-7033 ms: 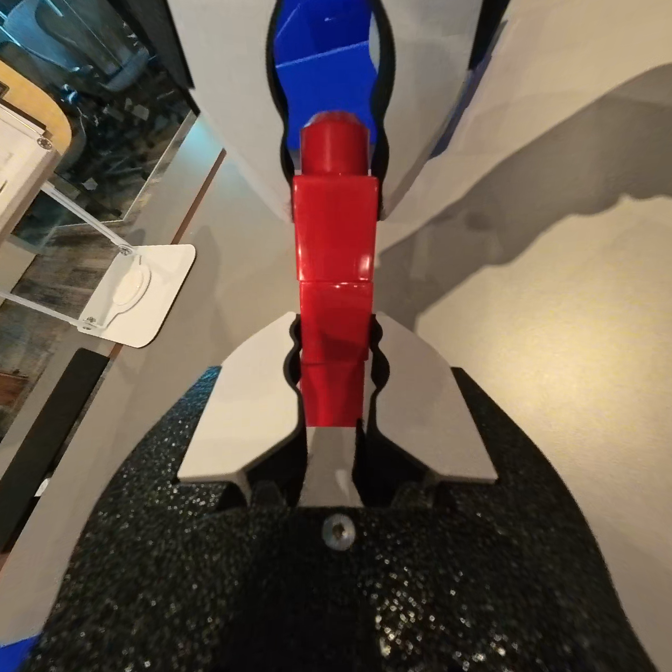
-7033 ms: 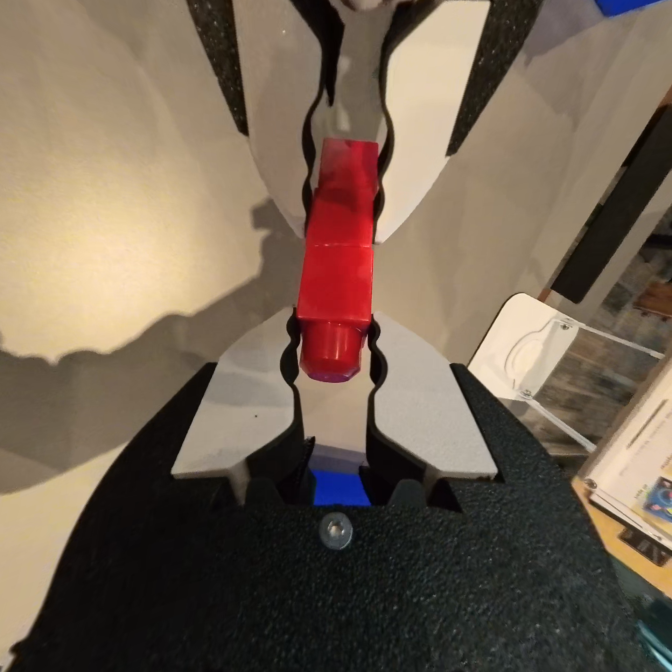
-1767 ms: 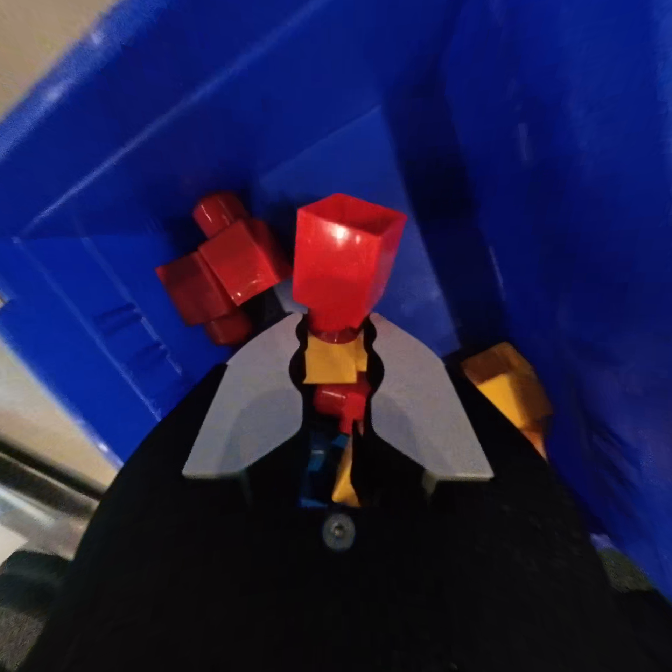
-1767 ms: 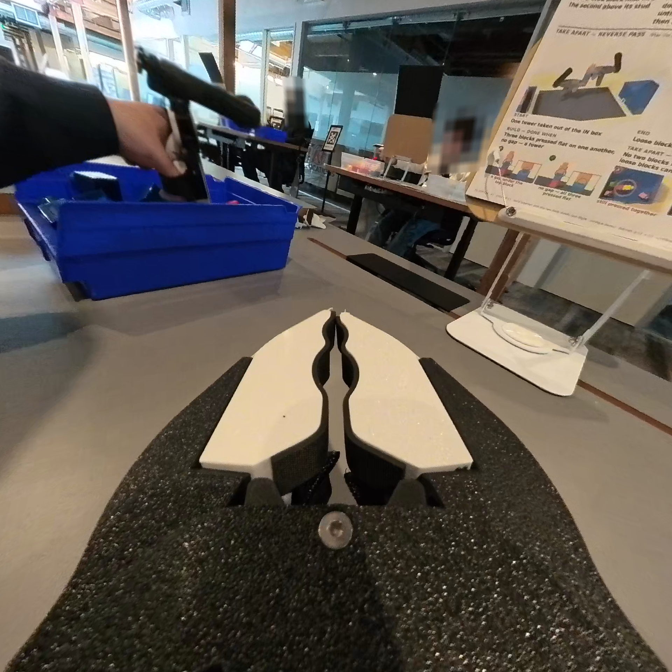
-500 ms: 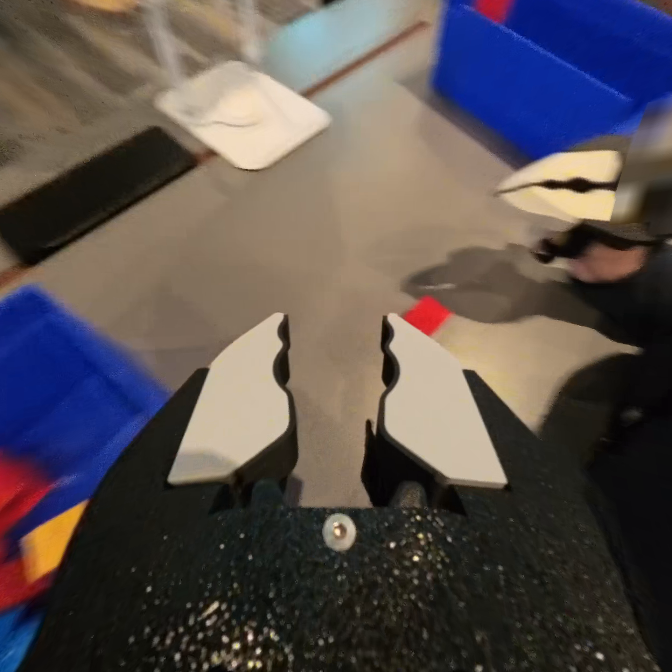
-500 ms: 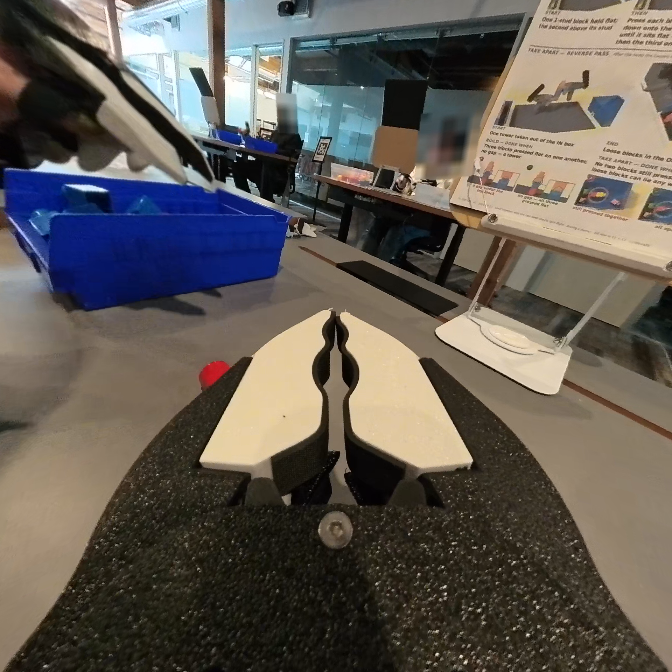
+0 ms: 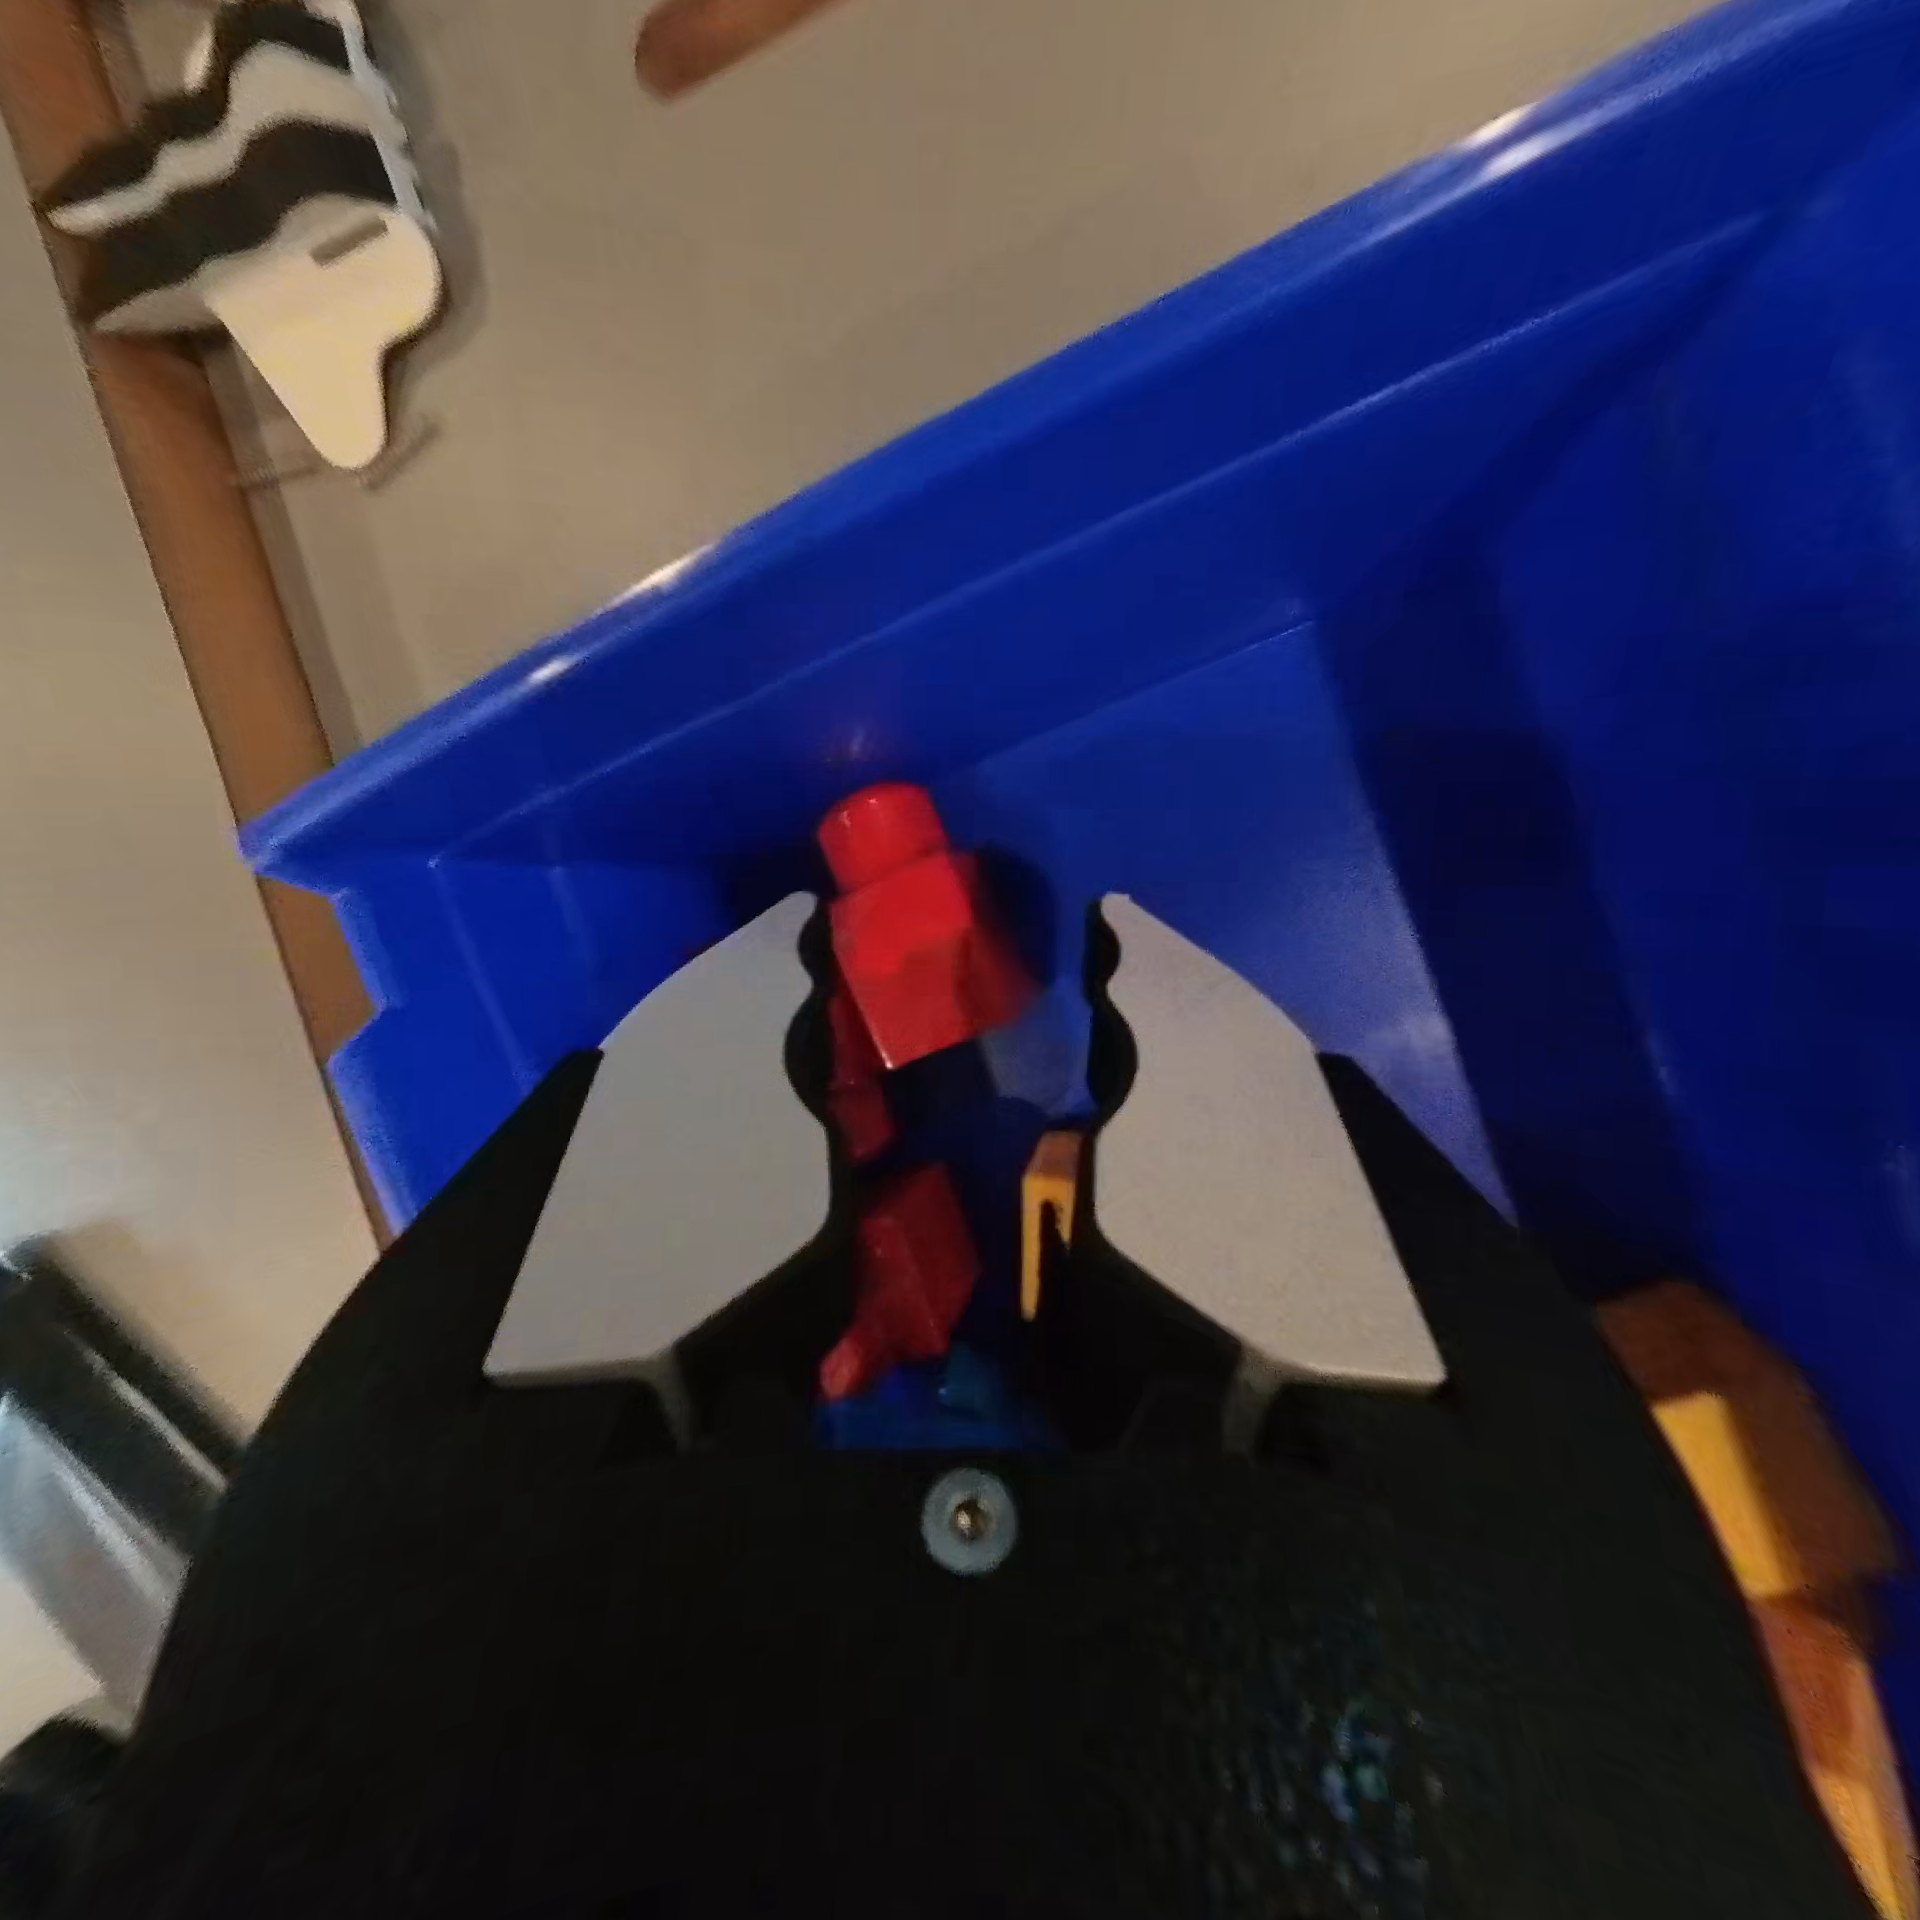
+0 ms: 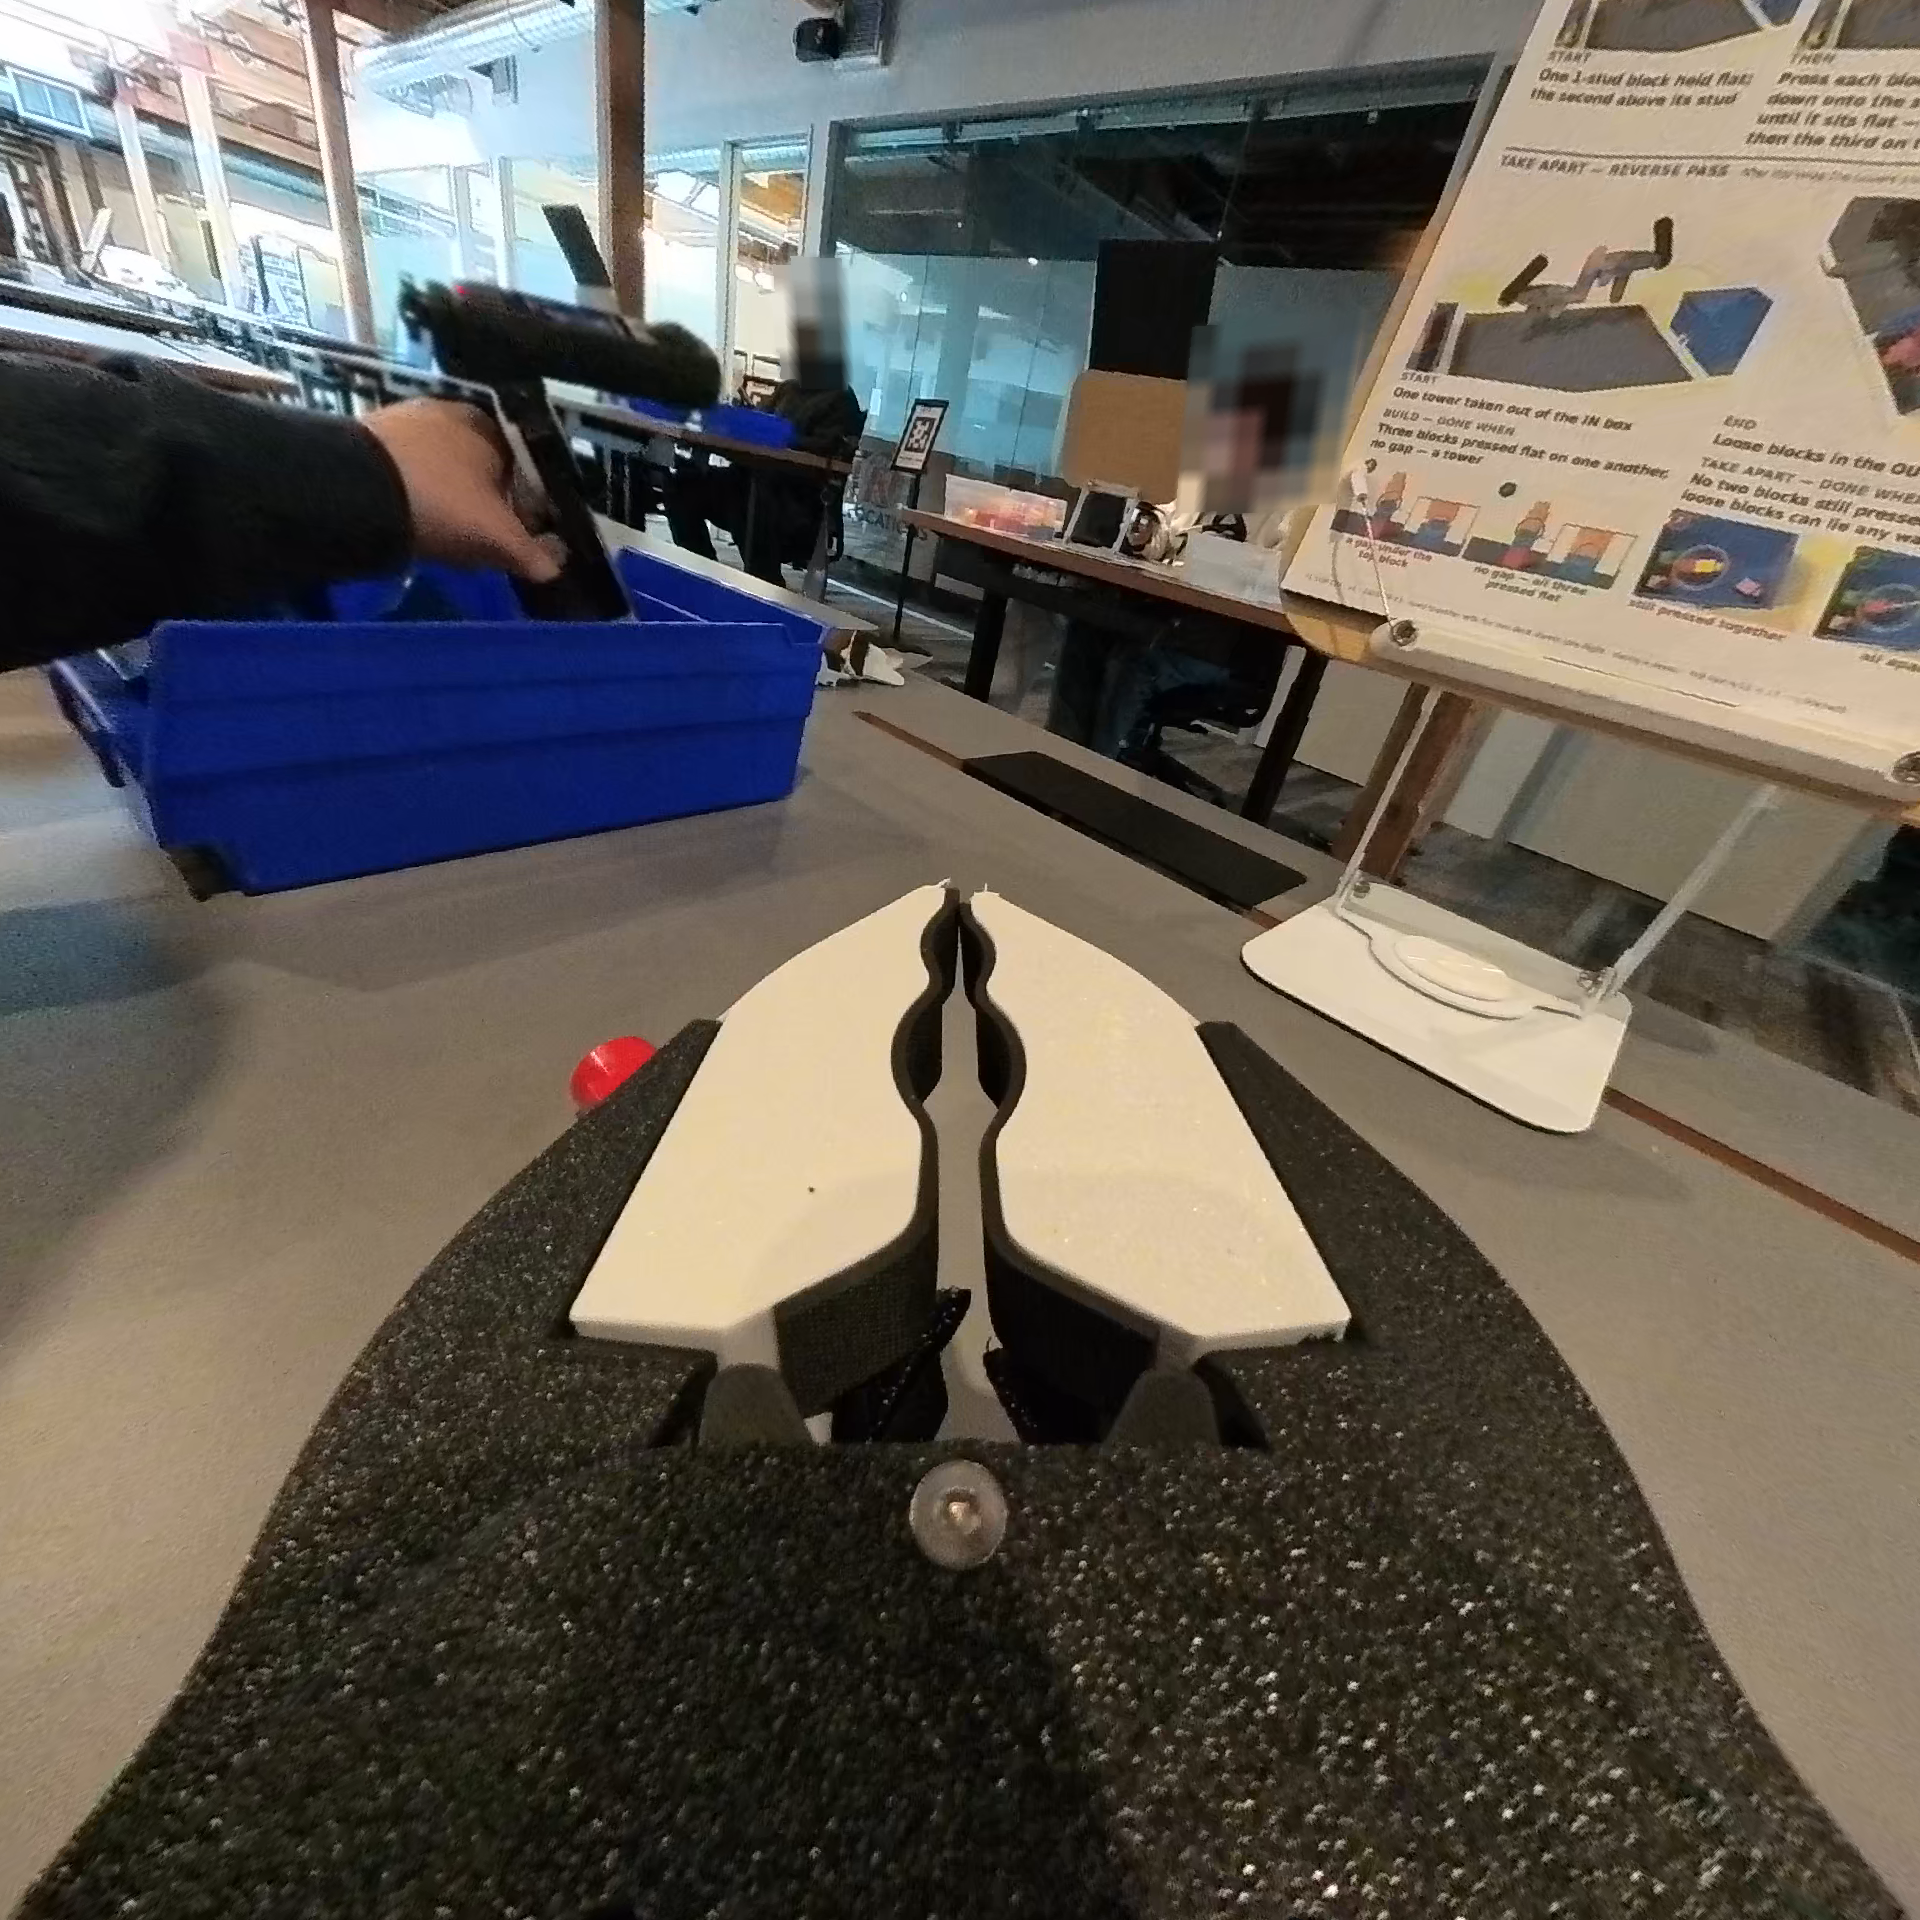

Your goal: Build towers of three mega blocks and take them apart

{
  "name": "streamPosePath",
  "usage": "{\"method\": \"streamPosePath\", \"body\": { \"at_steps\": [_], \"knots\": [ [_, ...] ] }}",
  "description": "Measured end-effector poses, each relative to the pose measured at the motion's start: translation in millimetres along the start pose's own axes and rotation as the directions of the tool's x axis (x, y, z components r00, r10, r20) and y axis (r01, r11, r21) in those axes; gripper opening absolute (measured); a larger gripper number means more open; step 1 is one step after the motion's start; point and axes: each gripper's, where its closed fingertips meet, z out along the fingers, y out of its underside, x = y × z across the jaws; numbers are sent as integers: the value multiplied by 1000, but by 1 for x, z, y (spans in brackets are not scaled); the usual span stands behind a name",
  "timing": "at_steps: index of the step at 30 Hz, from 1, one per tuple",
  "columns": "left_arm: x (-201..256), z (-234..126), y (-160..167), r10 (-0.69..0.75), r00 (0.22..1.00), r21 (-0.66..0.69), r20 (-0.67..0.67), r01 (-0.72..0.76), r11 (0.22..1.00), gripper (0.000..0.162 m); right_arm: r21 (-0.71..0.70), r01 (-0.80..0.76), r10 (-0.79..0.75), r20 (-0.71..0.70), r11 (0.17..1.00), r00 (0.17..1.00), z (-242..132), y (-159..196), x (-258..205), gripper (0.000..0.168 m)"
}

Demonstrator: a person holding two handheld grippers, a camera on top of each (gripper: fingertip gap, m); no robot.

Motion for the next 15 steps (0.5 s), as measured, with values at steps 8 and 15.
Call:
{"method": "streamPosePath", "body": {
  "at_steps": [8, 15],
  "knots": [
    [-8, 23, 12, 35, 999, -171, 31, -30, 985, 56, -4, -8, 8, 6, 1000, 1000, 1, 2, -1, 0],
    [-12, 38, 21, 38, 999, -242, 25, -30, 970, 56, -7, -8, 8, 11, 1000, 1000, 2, 2, -2, 0]
  ]
}}
